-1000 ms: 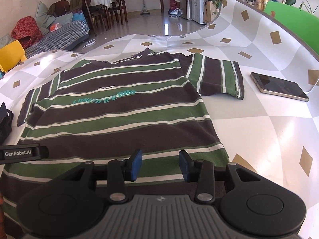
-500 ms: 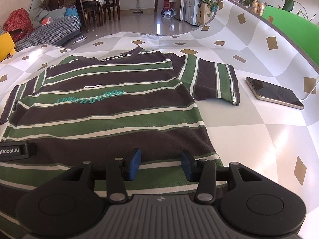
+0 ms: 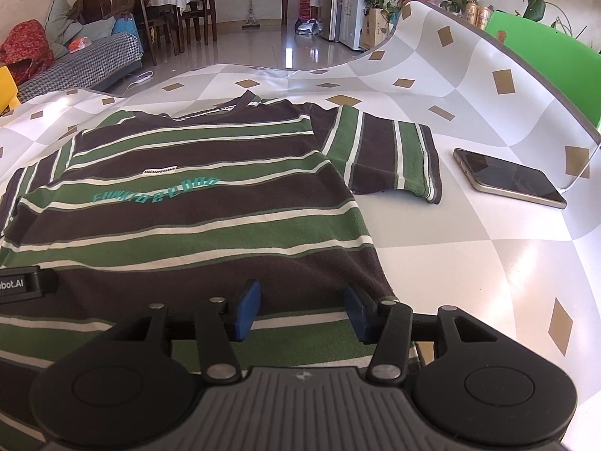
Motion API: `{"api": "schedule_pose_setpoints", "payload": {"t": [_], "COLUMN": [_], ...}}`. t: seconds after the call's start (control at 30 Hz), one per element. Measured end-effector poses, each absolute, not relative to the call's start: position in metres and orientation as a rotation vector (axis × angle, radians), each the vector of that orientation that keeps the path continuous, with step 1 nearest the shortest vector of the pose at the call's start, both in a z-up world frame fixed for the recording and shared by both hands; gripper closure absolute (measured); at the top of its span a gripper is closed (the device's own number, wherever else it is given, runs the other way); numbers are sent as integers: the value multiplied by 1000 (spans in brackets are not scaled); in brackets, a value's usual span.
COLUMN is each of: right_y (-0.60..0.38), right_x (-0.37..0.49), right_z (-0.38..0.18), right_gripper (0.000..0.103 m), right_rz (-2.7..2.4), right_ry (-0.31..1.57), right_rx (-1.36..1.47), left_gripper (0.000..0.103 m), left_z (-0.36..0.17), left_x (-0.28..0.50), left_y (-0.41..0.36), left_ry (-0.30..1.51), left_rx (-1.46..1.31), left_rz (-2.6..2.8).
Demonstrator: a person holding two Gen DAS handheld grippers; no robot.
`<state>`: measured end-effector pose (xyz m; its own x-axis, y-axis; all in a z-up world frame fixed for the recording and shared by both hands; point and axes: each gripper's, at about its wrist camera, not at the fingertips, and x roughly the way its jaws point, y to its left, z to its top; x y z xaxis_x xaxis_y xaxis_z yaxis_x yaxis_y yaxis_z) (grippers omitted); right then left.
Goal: Fold clothes
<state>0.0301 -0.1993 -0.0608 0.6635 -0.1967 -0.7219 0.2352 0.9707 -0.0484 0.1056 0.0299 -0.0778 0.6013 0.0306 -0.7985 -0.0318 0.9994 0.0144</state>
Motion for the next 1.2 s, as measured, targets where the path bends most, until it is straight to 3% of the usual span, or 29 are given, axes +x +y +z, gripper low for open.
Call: {"api": "schedule_pose_setpoints", "payload": {"t": [1.2], "right_y": [-202], "right_x": [28], "right_z": [-47], "right_gripper": [54], "right_rz": [-256], "right_ry": [845], "right_rx": [113], "left_gripper": [0], "left_z": [-69], "left_x": [101], "left_y": [23], "left_ry": [983], "left_rx": [-27], "left_rz": [70]}}
